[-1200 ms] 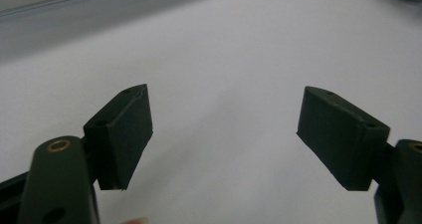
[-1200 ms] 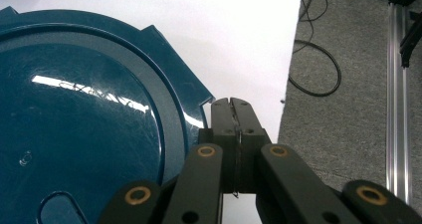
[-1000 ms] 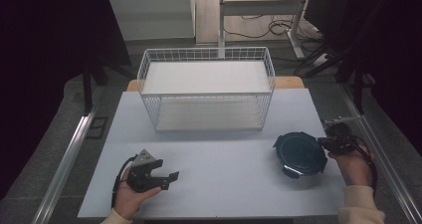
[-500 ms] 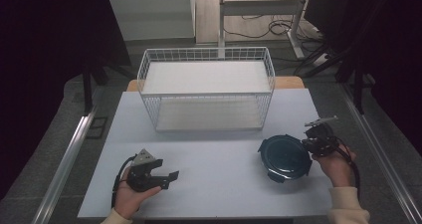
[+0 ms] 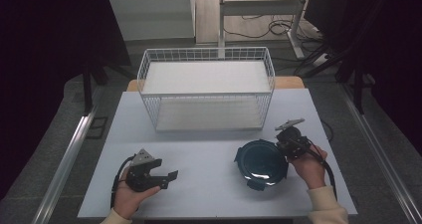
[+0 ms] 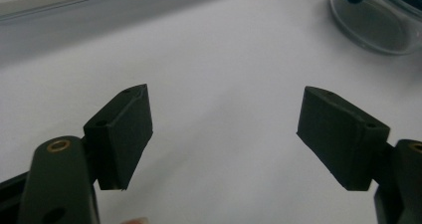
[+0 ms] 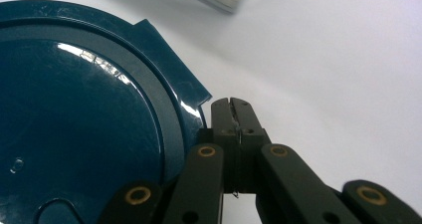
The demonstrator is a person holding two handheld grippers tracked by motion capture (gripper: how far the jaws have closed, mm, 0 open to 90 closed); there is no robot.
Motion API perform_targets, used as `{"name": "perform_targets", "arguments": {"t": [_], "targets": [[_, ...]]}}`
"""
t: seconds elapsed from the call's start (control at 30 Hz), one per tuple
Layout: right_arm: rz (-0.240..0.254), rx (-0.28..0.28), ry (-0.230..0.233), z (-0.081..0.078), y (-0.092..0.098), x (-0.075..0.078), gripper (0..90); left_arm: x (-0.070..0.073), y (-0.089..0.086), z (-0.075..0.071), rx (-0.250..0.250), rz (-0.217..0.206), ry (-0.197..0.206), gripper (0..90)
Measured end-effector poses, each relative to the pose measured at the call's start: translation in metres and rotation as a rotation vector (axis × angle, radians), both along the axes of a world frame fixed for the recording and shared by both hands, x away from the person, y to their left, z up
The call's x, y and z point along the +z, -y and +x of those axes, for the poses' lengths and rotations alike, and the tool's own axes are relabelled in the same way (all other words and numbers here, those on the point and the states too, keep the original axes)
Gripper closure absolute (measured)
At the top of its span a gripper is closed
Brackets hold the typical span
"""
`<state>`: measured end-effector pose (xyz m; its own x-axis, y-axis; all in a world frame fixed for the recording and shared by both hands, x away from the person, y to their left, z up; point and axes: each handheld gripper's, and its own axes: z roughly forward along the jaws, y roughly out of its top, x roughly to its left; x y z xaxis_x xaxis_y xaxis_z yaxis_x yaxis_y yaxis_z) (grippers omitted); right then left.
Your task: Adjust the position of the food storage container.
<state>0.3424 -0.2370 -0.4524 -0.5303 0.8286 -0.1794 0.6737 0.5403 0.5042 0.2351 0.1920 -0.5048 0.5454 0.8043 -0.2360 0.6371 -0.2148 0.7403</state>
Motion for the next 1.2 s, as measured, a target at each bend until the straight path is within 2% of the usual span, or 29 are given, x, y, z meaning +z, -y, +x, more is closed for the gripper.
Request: {"name": "perform_targets", "arguments": {"t": [0.07, 0.1, 0.33, 0.6, 0.63, 0.67, 0.77, 0.8, 0.9, 1.0, 1.1, 1.17, 1.2], "targets": [[-0.006, 0.010, 0.001, -0.001, -0.005, 0.000, 90.0, 0.000, 0.000, 0.000, 0.000, 0.000, -0.001, 21.2], [-0.002, 0.038, -0.001, -0.002, -0.015, -0.001, 90.0, 0.000, 0.000, 0.000, 0.000, 0.000, -0.001, 21.2], [0.009, 0.099, -0.003, -0.004, -0.036, -0.002, 90.0, 0.000, 0.000, 0.000, -0.001, 0.001, -0.001, 21.3], [0.028, 0.123, 0.004, -0.004, -0.037, -0.004, 90.0, 0.001, -0.001, -0.001, 0.000, 0.001, 0.002, 21.3], [0.003, 0.108, 0.039, -0.007, -0.033, -0.004, 90.0, 0.001, -0.002, -0.001, 0.002, 0.000, 0.003, 21.2], [0.001, 0.098, 0.045, -0.008, -0.030, -0.004, 90.0, 0.002, -0.002, -0.001, 0.003, -0.001, 0.004, 21.2], [0.038, 0.040, 0.052, -0.015, -0.013, 0.000, 90.0, 0.002, -0.004, -0.001, 0.004, -0.003, 0.005, 21.2], [0.042, 0.010, 0.041, -0.020, -0.005, -0.001, 90.0, 0.002, -0.005, -0.001, 0.005, -0.004, 0.004, 21.2], [0.056, -0.025, 0.002, -0.032, 0.009, -0.009, 90.0, 0.001, -0.004, 0.000, 0.000, -0.002, 0.003, 21.2], [0.078, -0.054, -0.037, -0.040, 0.015, -0.018, 90.0, 0.002, -0.003, -0.001, -0.005, -0.001, 0.007, 21.2], [0.084, -0.057, -0.064, -0.044, 0.013, -0.020, 90.0, 0.003, -0.002, -0.002, -0.005, -0.002, 0.010, 21.2], [0.075, -0.026, -0.083, -0.049, 0.002, -0.021, 90.0, 0.002, -0.001, -0.001, -0.010, 0.003, 0.006, 21.2], [0.054, -0.027, -0.082, -0.049, -0.001, -0.021, 90.0, 0.002, -0.001, -0.001, -0.010, 0.004, 0.005, 21.2]]}}
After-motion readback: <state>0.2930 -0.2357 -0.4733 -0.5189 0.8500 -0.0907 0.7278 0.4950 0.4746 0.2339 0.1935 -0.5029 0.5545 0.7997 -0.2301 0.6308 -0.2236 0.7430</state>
